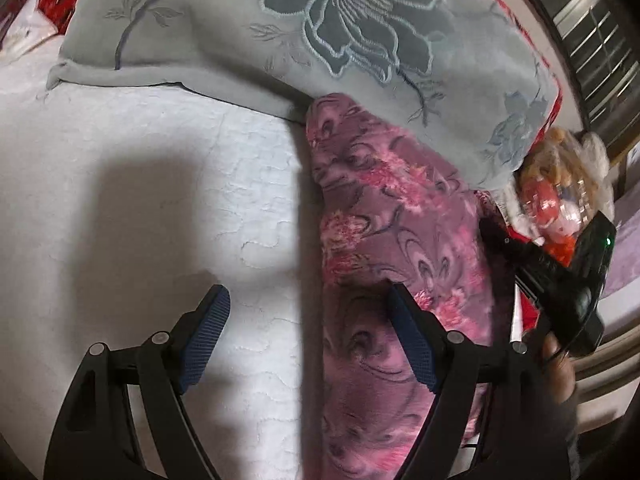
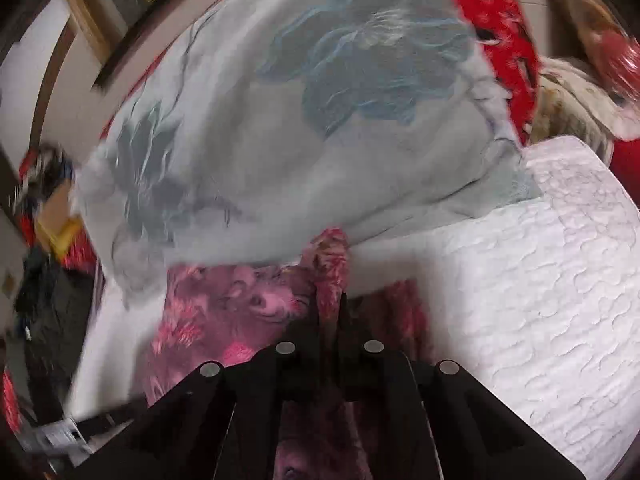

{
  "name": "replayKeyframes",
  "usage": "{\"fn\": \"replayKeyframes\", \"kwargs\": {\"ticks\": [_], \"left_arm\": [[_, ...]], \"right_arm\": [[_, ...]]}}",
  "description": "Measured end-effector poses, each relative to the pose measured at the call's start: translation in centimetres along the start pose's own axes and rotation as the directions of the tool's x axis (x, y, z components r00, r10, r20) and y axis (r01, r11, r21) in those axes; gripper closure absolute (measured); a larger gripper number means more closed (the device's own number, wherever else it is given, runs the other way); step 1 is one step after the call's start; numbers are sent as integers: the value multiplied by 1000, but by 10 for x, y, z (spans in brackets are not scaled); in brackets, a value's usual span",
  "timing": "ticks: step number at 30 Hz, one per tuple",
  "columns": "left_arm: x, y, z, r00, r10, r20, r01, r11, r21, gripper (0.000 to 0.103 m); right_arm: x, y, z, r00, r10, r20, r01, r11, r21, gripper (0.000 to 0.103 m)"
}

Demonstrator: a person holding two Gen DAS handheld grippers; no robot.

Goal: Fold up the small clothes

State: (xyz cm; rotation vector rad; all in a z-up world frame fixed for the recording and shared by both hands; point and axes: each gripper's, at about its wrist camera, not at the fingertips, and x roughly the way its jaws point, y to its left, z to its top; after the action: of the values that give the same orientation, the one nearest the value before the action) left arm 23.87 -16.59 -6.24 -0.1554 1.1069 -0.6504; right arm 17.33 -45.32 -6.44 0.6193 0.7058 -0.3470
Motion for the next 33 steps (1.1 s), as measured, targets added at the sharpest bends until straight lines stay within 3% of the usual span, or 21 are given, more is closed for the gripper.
{"fn": "replayKeyframes", "kwargs": {"ticks": [2,5,8,10,11,13,14,16,17,21,24,27,30,32,33], "left_arm": [[6,-2,-2,1000,13,-12,-13,1000,3,20],[0,-4,0,1000,29,-8,-29,1000,12,20],[-15,-6,3,1000,3,10,-3,1000,-1,21],[-21,-13,1,1000,4,25,-5,1000,24,21],[-19,-19,-2,999,30,25,-32,998,50,21],[-6,-25,-9,995,103,-2,-102,990,99,20],[3,-25,-13,993,113,-22,-110,988,112,20],[2,-19,-16,995,90,-42,-86,993,84,20],[-1,-17,-15,996,77,-49,-73,994,77,20],[-20,-16,-16,997,59,-47,-55,996,69,21],[-12,-17,-28,995,43,-95,-36,997,73,21],[7,-24,-46,983,135,-127,-114,980,166,19],[-5,-26,-55,986,105,-128,-80,979,188,20],[-5,-22,-67,985,102,-140,-73,977,200,20],[0,-22,-71,983,115,-141,-87,977,196,18]], "right_arm": [[14,-9,-6,997,-38,-63,39,999,7,99],[-14,2,-8,999,-51,19,51,999,-9,87],[-47,14,-22,994,75,74,-71,996,-62,87],[-55,17,-33,990,126,64,-120,989,-91,86],[-52,17,-43,993,116,32,-112,987,-115,86],[-31,10,-56,997,-18,-72,7,988,-152,87],[-28,5,-62,996,-31,-84,17,986,-163,91],[-45,5,-60,999,-30,-38,25,991,-133,90],[-58,6,-60,1000,-8,-18,6,994,-109,82],[-87,13,-84,997,75,7,-73,987,-141,81],[-74,10,-109,995,-43,-85,20,966,-257,82],[-91,15,-108,997,-62,-49,46,962,-269,85],[-122,12,-116,1000,-28,6,29,974,-226,73],[-125,2,-129,995,-98,12,98,969,-227,52],[-119,-6,-139,991,-131,-14,124,965,-231,53]]}}
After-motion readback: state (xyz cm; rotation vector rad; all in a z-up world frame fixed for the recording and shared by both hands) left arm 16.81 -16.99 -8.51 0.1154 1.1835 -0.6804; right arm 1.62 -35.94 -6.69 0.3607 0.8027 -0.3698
